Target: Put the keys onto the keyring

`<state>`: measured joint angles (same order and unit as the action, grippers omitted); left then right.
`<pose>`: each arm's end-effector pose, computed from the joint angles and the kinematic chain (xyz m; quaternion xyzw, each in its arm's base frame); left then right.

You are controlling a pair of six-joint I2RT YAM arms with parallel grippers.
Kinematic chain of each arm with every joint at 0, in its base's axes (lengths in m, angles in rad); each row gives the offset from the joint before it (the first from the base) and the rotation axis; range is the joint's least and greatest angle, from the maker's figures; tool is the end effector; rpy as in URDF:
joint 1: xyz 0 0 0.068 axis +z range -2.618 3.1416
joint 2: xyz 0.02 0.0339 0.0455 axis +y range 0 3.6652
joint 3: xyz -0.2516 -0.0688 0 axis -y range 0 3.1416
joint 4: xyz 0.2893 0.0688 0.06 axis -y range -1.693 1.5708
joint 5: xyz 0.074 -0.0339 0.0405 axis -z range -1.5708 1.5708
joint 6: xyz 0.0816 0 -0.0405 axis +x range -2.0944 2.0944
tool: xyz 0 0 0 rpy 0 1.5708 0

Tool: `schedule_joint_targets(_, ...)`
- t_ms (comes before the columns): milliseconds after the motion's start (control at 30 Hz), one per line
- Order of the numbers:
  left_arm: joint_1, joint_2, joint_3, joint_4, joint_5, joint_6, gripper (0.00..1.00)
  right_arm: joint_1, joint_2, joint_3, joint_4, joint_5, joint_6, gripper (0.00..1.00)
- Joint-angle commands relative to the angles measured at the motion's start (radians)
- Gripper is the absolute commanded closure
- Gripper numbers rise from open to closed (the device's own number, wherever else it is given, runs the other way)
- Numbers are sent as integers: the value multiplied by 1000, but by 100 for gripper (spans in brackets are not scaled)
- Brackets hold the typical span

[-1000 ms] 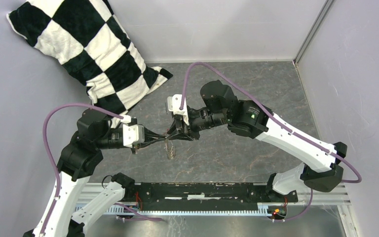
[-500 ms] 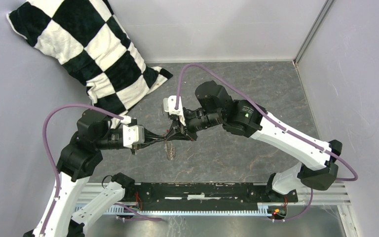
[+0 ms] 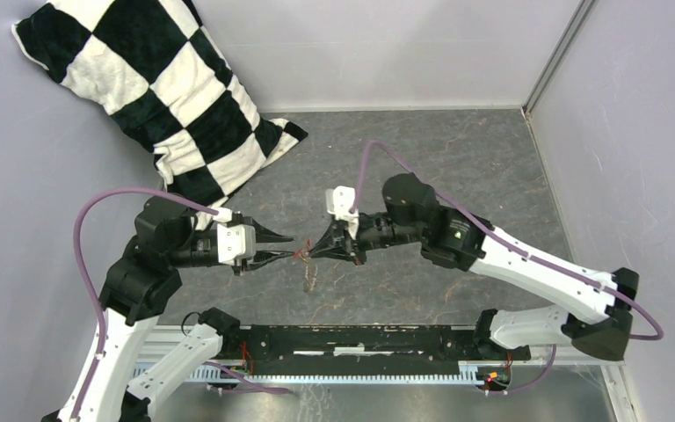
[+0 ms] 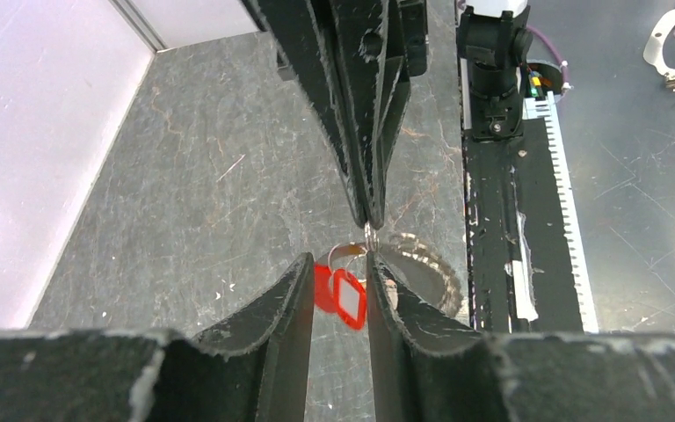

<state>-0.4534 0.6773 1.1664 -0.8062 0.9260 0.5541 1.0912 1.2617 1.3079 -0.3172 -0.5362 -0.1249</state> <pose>0.1225 -0.1322 0.4217 0.5792 0.5081 -0.3348 0.5424 0.1331 0.3462 0.3879 -0.5701 0.5385 0.4578 0.4187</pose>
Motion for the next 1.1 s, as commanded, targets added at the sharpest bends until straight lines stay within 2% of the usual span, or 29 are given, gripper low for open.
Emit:
schedule_joint_targets(0, 0, 0, 43, 27, 33, -40, 65, -4, -123, -146, 403, 13, 89, 100)
schedule_joint_targets(133, 1, 9, 49, 26, 57, -39, 64, -7, -145, -220, 551, 24, 145, 100)
schedule_joint_targets(433, 0, 24, 72, 26, 110, -51, 63, -9, -150, -321, 772, 52, 252, 100)
schedule_joint_targets(667, 1, 15, 61, 51, 78, -55, 63, -8, -126, -336, 820, 28, 287, 99)
schedule_joint_targets(1067, 1, 3, 29, 158, 39, -155, 78, -7, -113, -350, 869, 27, 315, 99)
